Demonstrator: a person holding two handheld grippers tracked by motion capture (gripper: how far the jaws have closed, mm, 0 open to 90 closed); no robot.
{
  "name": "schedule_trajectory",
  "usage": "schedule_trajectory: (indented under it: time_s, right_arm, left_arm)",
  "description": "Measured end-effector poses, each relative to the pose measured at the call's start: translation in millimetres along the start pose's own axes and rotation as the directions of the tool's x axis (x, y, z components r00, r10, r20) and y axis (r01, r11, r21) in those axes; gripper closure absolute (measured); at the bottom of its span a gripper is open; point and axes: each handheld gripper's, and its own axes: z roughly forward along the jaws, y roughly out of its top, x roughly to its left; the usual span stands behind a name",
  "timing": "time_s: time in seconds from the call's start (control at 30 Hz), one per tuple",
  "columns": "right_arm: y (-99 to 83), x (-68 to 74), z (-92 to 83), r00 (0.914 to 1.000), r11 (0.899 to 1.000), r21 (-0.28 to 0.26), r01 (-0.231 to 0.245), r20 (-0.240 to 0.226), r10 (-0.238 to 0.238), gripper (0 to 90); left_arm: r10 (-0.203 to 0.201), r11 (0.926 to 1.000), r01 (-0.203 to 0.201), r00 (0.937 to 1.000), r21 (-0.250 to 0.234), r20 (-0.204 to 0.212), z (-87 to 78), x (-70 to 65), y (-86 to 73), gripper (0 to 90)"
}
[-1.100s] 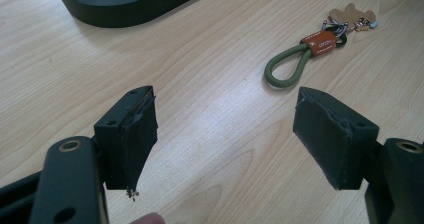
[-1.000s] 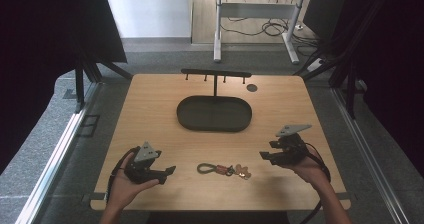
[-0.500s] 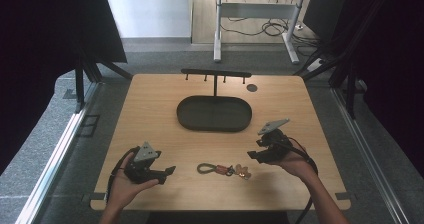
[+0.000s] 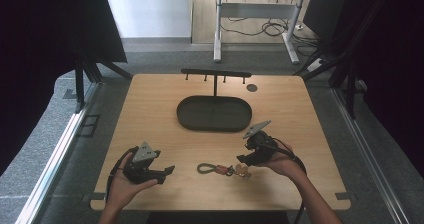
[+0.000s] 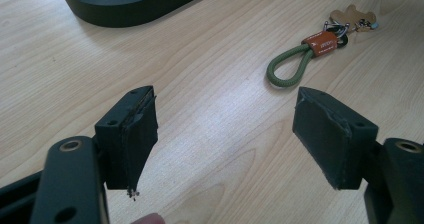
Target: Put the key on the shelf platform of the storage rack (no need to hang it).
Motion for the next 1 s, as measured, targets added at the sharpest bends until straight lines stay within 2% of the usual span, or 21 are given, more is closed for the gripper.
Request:
schedule_trajectory:
  time_s: [0.53,1.0]
  right_arm:
    - [10.9,11.3,21.1,0.9982,0.997,0.054,0.051,-0.035,-0.049,44.5]
    - [20.6,22.0,46.4,0.9919,0.986,0.127,0.112,-0.074,-0.103,48.0]
  left_arm:
    - [-0.004,1.0000,0.004,1.0000,0.002,0.007,1.0,-1.1,0.0,26.2]
    - [-0.011,0.9999,0.011,0.9999,0.000,0.007,-0.5,0.8,-0.8,26.1]
